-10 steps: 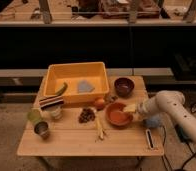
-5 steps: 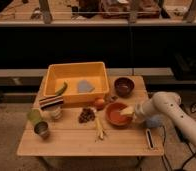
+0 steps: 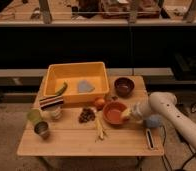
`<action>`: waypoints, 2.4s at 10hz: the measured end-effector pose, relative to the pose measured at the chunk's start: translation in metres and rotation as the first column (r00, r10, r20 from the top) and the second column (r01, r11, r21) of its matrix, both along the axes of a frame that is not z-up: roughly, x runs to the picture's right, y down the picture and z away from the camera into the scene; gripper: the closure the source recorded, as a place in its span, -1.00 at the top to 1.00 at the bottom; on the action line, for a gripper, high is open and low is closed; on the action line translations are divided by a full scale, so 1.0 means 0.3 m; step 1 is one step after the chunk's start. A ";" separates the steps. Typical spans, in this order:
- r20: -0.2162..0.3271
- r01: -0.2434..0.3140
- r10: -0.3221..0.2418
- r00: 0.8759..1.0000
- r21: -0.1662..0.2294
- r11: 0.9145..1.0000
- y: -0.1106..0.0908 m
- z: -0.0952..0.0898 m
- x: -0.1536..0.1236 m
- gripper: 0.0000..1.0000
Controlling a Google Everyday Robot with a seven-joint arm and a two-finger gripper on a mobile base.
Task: Stack bowls into tray
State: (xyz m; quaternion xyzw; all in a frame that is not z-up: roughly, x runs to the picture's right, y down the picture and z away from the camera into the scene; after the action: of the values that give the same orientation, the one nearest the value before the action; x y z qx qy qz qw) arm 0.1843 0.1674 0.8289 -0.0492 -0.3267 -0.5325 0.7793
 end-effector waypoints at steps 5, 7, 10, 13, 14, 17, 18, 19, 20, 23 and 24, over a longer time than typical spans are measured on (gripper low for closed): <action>-0.047 -0.060 0.060 0.997 0.014 0.998 -0.013 0.007 0.072 -1.00; -0.054 -0.111 0.114 0.992 0.051 0.993 -0.057 -0.033 0.118 -1.00; -0.040 -0.196 0.202 0.979 0.114 0.974 -0.184 -0.139 0.191 -1.00; 0.007 -0.287 0.291 0.957 0.179 0.941 -0.352 -0.222 0.250 -1.00; 0.028 -0.336 0.338 0.941 0.199 0.920 -0.414 -0.224 0.284 -1.00; 0.090 -0.435 0.425 0.901 0.189 0.880 -0.568 -0.137 0.328 -1.00; 0.107 -0.446 0.433 0.895 0.184 0.876 -0.618 -0.100 0.328 -1.00; 0.120 -0.448 0.432 0.894 0.182 0.875 -0.662 -0.069 0.313 -1.00; 0.132 -0.448 0.430 0.893 0.178 0.876 -0.692 -0.044 0.291 -1.00; 0.140 -0.463 0.445 0.885 0.149 0.874 -0.724 0.037 0.269 -1.00; 0.136 -0.459 0.442 0.887 0.136 0.878 -0.713 0.085 0.247 -1.00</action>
State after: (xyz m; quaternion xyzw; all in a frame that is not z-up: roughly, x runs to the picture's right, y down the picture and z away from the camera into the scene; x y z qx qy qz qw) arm 0.2583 -0.0465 0.8545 0.1197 -0.3231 -0.3634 0.8656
